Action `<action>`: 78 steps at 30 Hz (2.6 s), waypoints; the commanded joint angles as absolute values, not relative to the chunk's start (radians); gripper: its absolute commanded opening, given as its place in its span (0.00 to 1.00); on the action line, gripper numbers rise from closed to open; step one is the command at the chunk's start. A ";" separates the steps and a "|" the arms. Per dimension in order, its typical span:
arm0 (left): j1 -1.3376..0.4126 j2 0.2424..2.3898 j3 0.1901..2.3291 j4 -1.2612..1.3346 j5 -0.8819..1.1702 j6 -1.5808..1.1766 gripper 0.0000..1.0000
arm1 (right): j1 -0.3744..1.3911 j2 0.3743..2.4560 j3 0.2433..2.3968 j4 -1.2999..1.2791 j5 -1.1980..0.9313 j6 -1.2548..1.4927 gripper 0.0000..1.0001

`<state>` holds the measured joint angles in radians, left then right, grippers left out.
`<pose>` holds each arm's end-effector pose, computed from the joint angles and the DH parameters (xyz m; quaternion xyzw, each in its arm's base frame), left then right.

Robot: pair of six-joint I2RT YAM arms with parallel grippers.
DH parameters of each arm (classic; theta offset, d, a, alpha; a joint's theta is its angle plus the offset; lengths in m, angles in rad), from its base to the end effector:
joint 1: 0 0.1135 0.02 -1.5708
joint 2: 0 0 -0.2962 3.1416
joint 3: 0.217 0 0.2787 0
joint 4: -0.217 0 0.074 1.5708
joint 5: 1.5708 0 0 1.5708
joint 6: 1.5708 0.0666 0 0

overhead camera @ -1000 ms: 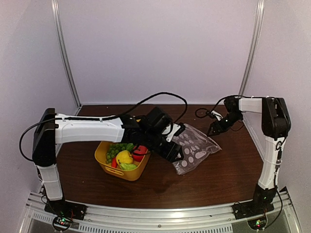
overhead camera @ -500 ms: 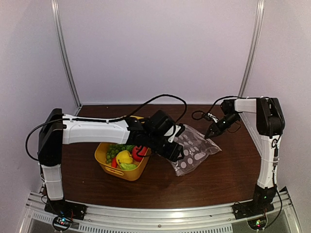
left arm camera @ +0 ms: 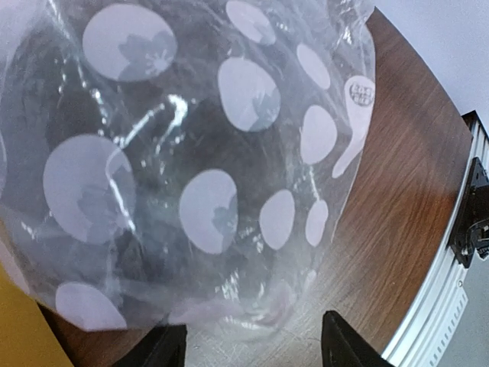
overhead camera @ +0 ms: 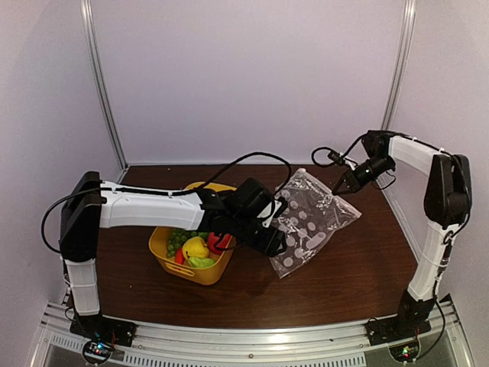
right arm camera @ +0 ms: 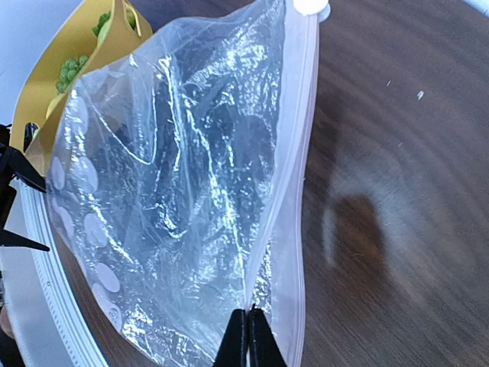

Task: Place the food in the zip-top bag and seal the zipper
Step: Adjust the zipper food storage bag at the center of the board, then pick up the zipper food storage bag from the center of the board.

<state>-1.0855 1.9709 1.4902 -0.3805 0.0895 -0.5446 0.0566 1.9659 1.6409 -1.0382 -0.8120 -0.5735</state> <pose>0.2260 -0.4414 0.2072 0.2653 0.8986 -0.2813 0.2075 0.4324 0.0729 0.2396 -0.3220 0.8561 0.3554 0.1924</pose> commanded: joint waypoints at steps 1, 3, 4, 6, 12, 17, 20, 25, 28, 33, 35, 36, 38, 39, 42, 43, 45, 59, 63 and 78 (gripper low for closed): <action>-1.081 1.892 1.464 -0.307 0.072 -0.534 0.62 | 0.031 1.821 1.751 -1.112 -0.697 -0.569 0.00; -1.081 1.854 1.441 -0.290 0.066 -0.531 0.62 | 0.029 1.765 1.817 -1.131 -0.623 -0.560 0.00; -1.081 1.835 1.431 -0.280 0.066 -0.528 0.62 | 0.029 1.737 1.848 -1.135 -0.596 -0.554 0.00; -1.081 1.799 1.406 -0.261 0.065 -0.526 0.63 | 0.033 1.674 1.906 -1.138 -0.546 -0.549 0.00; -1.081 1.685 1.329 -0.251 0.016 -0.534 0.64 | 0.129 1.446 1.771 -1.097 -0.467 -0.611 0.00; -1.081 1.621 1.295 -0.281 -0.074 -0.529 0.65 | 0.332 1.334 1.455 -1.012 -0.327 -0.646 0.00; -1.081 1.605 1.291 -0.301 -0.108 -0.528 0.65 | 0.440 1.336 1.309 -0.952 -0.297 -0.626 0.00; -1.081 1.584 1.230 -0.245 -0.121 -0.601 0.64 | 0.543 1.358 1.215 -0.946 -0.340 -0.636 0.19; -1.081 1.592 1.182 -0.174 -0.091 -0.674 0.63 | 0.543 1.325 1.246 -0.957 -0.388 -0.621 0.40; -1.101 1.639 1.142 -0.060 -0.077 -0.792 0.61 | 0.544 1.262 1.219 -0.924 -0.400 -0.597 0.48; -1.118 1.652 1.163 -0.062 -0.104 -0.792 0.60 | 0.544 1.239 1.164 -0.919 -0.385 -0.630 0.48; -1.121 1.653 1.177 -0.068 -0.118 -0.793 0.60 | 0.544 1.220 1.123 -0.906 -0.369 -0.650 0.48; -1.123 1.647 1.187 -0.084 -0.147 -0.796 0.60 | 0.544 1.182 1.042 -0.871 -0.328 -0.688 0.47; -1.123 1.640 1.191 -0.094 -0.166 -0.795 0.60 | 0.544 1.166 0.992 -0.858 -0.314 -0.708 0.47; -1.123 1.607 1.192 -0.129 -0.220 -0.792 0.60 | 0.548 1.136 0.896 -0.810 -0.263 -0.758 0.44; -1.122 1.595 1.192 -0.142 -0.236 -0.792 0.60 | 0.548 1.131 0.869 -0.793 -0.244 -0.771 0.43; -1.122 1.570 1.187 -0.165 -0.267 -0.789 0.60 | 0.555 1.120 0.814 -0.746 -0.192 -0.784 0.43; -1.120 1.500 1.206 -0.268 -0.376 -0.720 0.61 | 0.582 1.266 0.673 -0.473 -0.071 -0.815 0.30; -1.121 1.493 1.190 -0.270 -0.387 -0.723 0.61 | 0.584 1.308 0.675 -0.447 -0.060 -0.817 0.31; -1.120 1.482 1.165 -0.265 -0.389 -0.717 0.61 | 0.593 1.423 0.656 -0.309 0.044 -0.803 0.34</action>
<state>-1.1229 1.5127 1.1866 -0.2642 -0.3748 -0.7311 0.5797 1.4067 0.6769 -0.3809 -0.0418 -0.8146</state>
